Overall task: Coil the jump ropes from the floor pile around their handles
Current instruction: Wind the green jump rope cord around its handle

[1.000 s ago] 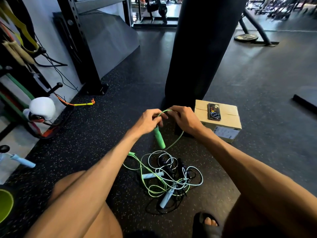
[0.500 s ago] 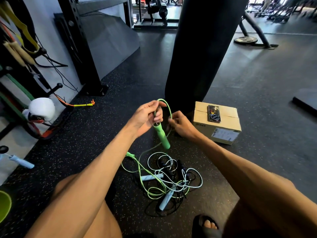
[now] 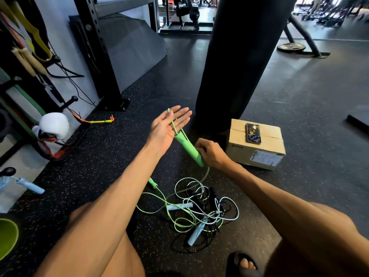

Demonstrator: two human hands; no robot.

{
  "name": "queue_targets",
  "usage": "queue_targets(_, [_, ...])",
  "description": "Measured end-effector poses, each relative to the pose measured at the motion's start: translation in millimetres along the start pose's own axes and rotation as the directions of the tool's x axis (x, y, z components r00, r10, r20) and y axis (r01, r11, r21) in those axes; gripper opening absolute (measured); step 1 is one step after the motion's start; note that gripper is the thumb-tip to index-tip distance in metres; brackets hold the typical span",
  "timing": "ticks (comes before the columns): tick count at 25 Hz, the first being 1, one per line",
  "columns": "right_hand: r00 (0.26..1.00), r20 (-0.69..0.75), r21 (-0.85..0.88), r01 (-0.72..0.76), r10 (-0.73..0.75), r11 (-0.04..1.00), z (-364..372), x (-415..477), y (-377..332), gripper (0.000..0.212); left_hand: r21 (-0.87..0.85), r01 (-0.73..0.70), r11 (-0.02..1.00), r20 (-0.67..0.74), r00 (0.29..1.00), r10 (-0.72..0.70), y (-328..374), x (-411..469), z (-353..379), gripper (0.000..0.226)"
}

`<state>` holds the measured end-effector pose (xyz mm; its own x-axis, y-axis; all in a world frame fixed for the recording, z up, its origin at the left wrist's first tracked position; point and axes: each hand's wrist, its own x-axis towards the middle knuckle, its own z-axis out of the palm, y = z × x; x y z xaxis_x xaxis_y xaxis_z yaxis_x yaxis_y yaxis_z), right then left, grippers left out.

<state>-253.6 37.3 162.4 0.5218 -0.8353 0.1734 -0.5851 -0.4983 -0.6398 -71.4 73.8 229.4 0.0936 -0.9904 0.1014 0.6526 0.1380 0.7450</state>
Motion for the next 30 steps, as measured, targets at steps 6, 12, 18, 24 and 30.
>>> queue_targets(6, [0.986,-0.009,-0.007,0.168,-0.168,0.986,-6.8,-4.1,-12.5,0.014,0.383,-0.13,0.915,-0.152,0.968,0.201,-4.3,4.7,-6.9,0.024])
queue_targets(12, [0.947,0.02,-0.068,0.32,-0.32,0.945,-13.4,-4.9,-24.1,0.018,0.828,-0.12,0.547,-0.029,0.967,0.255,-25.4,7.1,-10.7,0.022])
queue_targets(18, [0.963,-0.199,0.041,0.193,-0.181,0.98,-28.7,1.8,-29.6,0.021,0.979,-0.037,0.2,0.051,0.996,-0.069,-26.5,-0.5,-9.4,0.032])
queue_targets(24, [0.965,-0.262,0.344,0.07,0.024,0.936,-36.7,7.5,-35.0,0.023,0.735,0.212,0.645,0.087,0.913,-0.399,-24.8,-5.9,4.9,0.042])
queue_targets(30, [0.969,-0.092,0.578,-0.137,0.231,0.804,-25.1,11.6,-29.4,0.031,0.418,0.268,0.868,0.224,0.896,-0.384,-16.4,-5.1,3.1,0.03])
